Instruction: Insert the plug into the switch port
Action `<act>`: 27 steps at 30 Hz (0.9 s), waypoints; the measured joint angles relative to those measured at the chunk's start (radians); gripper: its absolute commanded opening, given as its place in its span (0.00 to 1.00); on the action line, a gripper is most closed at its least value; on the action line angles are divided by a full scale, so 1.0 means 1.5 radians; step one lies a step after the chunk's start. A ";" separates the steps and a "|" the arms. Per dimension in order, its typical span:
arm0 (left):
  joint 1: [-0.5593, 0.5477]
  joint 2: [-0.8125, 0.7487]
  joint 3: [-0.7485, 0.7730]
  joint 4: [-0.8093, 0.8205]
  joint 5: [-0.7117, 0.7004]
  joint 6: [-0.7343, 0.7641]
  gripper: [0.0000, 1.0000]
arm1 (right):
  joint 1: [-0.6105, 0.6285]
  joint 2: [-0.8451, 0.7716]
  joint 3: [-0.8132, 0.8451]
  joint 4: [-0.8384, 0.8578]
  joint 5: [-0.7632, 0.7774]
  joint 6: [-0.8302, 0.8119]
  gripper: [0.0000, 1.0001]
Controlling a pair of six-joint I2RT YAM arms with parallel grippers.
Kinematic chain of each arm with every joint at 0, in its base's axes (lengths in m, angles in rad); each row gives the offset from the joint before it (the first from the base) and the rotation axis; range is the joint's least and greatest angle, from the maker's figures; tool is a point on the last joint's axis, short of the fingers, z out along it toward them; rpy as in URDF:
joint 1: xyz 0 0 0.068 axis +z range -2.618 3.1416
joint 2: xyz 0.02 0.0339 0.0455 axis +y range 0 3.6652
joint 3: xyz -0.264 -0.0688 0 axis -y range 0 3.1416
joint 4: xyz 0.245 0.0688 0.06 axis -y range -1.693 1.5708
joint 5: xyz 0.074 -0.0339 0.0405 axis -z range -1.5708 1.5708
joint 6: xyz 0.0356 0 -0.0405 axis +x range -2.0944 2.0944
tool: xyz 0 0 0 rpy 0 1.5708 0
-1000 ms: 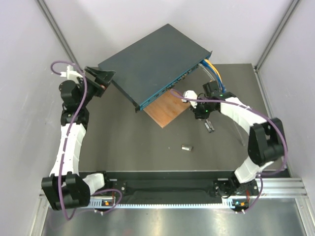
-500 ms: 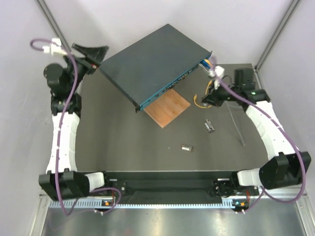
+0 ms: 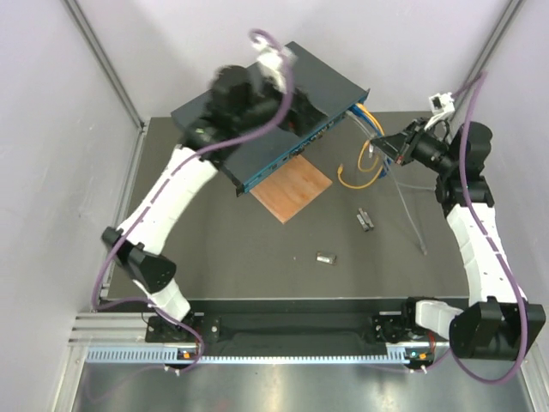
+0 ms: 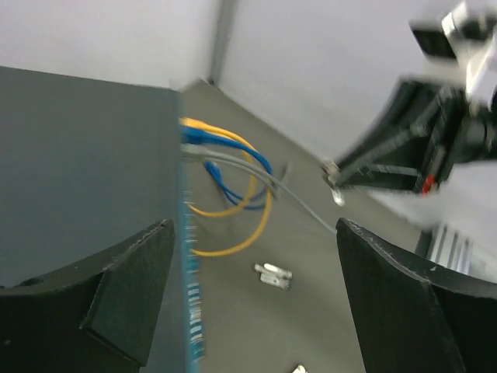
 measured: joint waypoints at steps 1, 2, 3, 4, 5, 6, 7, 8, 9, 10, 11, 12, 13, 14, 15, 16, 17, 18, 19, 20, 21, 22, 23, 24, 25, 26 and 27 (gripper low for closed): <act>-0.038 0.018 0.014 -0.019 -0.017 0.027 0.88 | -0.001 -0.007 -0.016 0.032 0.014 0.035 0.00; -0.075 0.034 0.024 -0.037 -0.036 0.053 0.88 | -0.001 -0.016 -0.034 0.061 0.027 0.069 0.00; -0.104 0.048 0.030 -0.054 -0.051 0.074 0.87 | -0.002 -0.029 -0.053 0.092 0.041 0.104 0.00; -0.135 0.062 0.033 -0.069 -0.068 0.093 0.86 | -0.002 -0.041 -0.070 0.120 0.054 0.135 0.00; -0.159 0.075 0.036 -0.082 -0.081 0.109 0.86 | -0.002 -0.054 -0.085 0.141 0.066 0.163 0.00; -0.183 0.087 0.037 -0.093 -0.092 0.122 0.84 | -0.002 -0.064 -0.094 0.156 0.075 0.186 0.00; -0.203 0.098 0.037 -0.104 -0.101 0.133 0.83 | -0.001 -0.072 -0.099 0.171 0.083 0.205 0.00; -0.221 0.108 0.037 -0.113 -0.110 0.139 0.82 | -0.001 -0.079 -0.103 0.185 0.090 0.221 0.00; -0.234 0.118 0.038 -0.119 -0.116 0.145 0.81 | -0.001 -0.084 -0.106 0.197 0.096 0.237 0.00; -0.242 0.125 0.040 -0.125 -0.124 0.149 0.81 | 0.000 -0.089 -0.110 0.215 0.100 0.250 0.00; -0.245 0.130 0.042 -0.127 -0.129 0.151 0.80 | 0.001 -0.094 -0.116 0.230 0.104 0.264 0.00; -0.246 0.134 0.043 -0.128 -0.134 0.150 0.79 | 0.002 -0.099 -0.124 0.246 0.107 0.278 0.00; -0.245 0.135 0.043 -0.129 -0.139 0.149 0.78 | 0.006 -0.103 -0.130 0.254 0.110 0.285 0.00; -0.244 0.135 0.044 -0.128 -0.145 0.148 0.78 | 0.007 -0.106 -0.138 0.260 0.113 0.294 0.00; -0.243 0.135 0.047 -0.127 -0.147 0.146 0.77 | 0.011 -0.110 -0.145 0.266 0.116 0.300 0.00; -0.241 0.135 0.050 -0.125 -0.150 0.144 0.76 | 0.013 -0.112 -0.152 0.268 0.117 0.305 0.00; -0.239 0.135 0.053 -0.121 -0.151 0.142 0.76 | 0.016 -0.113 -0.158 0.269 0.118 0.308 0.00; -0.238 0.135 0.055 -0.114 -0.153 0.139 0.75 | 0.019 -0.113 -0.161 0.270 0.119 0.311 0.00; -0.237 0.135 0.056 -0.109 -0.154 0.137 0.75 | 0.020 -0.114 -0.166 0.274 0.120 0.315 0.00; -0.237 0.135 0.056 -0.105 -0.154 0.135 0.74 | 0.020 -0.115 -0.170 0.278 0.120 0.318 0.00; -0.237 0.135 0.056 -0.102 -0.154 0.134 0.74 | 0.021 -0.115 -0.174 0.283 0.121 0.323 0.00; -0.238 0.135 0.056 -0.100 -0.154 0.132 0.73 | 0.024 -0.116 -0.178 0.286 0.124 0.328 0.00; -0.238 0.135 0.056 -0.099 -0.154 0.130 0.73 | 0.028 -0.116 -0.181 0.290 0.125 0.330 0.00; -0.238 0.135 0.056 -0.097 -0.154 0.129 0.73 | 0.034 -0.116 -0.183 0.290 0.125 0.332 0.00; -0.238 0.135 0.056 -0.096 -0.154 0.128 0.73 | 0.042 -0.116 -0.185 0.295 0.125 0.334 0.00; -0.238 0.135 0.056 -0.094 -0.154 0.126 0.73 | 0.048 -0.117 -0.186 0.295 0.124 0.335 0.00; -0.238 0.135 0.056 -0.092 -0.154 0.124 0.71 | 0.054 -0.118 -0.186 0.296 0.124 0.335 0.00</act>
